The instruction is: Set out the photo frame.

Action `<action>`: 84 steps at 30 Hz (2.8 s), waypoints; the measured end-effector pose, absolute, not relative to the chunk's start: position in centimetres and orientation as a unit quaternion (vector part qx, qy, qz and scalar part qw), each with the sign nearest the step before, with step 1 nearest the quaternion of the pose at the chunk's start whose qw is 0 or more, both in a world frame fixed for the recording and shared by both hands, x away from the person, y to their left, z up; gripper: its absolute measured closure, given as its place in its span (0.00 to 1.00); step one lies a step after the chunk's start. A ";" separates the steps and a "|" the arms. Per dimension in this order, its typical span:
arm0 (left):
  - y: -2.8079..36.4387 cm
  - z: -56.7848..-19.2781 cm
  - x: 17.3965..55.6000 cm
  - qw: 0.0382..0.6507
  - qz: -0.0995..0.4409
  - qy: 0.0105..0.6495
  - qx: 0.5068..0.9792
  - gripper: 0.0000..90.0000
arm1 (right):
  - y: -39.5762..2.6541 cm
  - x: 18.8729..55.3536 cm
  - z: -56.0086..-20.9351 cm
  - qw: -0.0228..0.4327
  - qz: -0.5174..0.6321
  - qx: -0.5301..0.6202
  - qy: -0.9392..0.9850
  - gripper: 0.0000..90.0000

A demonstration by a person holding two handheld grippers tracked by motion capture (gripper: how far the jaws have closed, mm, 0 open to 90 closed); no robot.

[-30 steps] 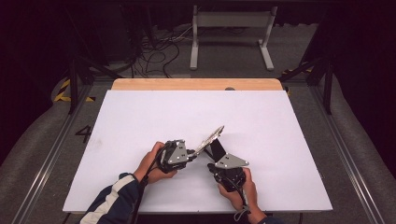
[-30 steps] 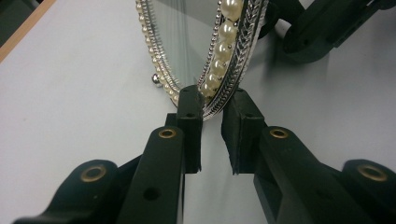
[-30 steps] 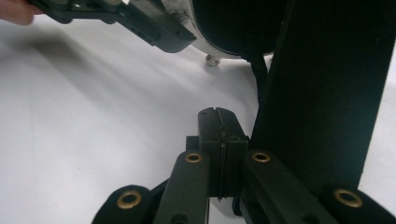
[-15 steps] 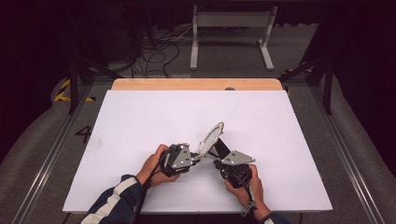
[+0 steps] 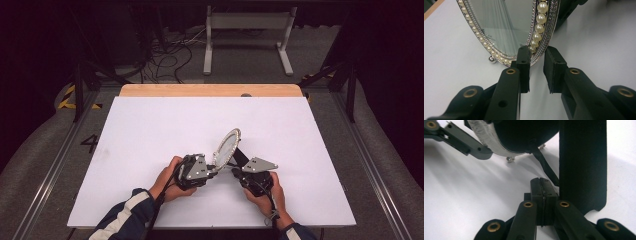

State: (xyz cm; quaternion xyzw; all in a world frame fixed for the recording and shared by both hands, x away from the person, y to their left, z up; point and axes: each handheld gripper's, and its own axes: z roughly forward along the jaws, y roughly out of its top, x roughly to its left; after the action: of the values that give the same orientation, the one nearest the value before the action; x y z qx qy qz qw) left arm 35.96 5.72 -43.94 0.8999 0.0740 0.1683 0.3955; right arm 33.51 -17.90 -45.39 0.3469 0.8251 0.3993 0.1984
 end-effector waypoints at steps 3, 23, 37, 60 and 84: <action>5.6 -44.0 36.0 0.396 0.168 0.076 0.899 0.84 | -18.1 33.7 -45.4 0.201 0.397 0.350 0.824 1.00; 5.0 -44.3 36.2 0.408 0.161 0.077 0.895 0.84 | -18.9 34.7 -45.8 0.211 0.392 0.357 0.821 1.00; 5.5 -43.9 35.8 0.419 0.160 0.087 0.890 0.82 | -19.1 34.7 -45.7 0.195 0.405 0.363 0.816 0.95; 14.0 -44.6 31.9 0.417 0.147 0.171 0.880 0.36 | -16.0 32.1 -44.5 0.215 0.431 0.353 0.802 0.60; 17.5 -45.9 32.0 0.406 0.157 0.273 0.858 0.09 | -14.4 34.1 -44.3 0.217 0.449 0.403 0.767 0.47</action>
State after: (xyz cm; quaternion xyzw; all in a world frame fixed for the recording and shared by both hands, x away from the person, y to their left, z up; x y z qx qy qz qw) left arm 32.00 17.46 -45.90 0.8577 0.2733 0.1569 0.4062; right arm 34.12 -14.38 -44.33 0.4034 0.7675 0.4486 0.2169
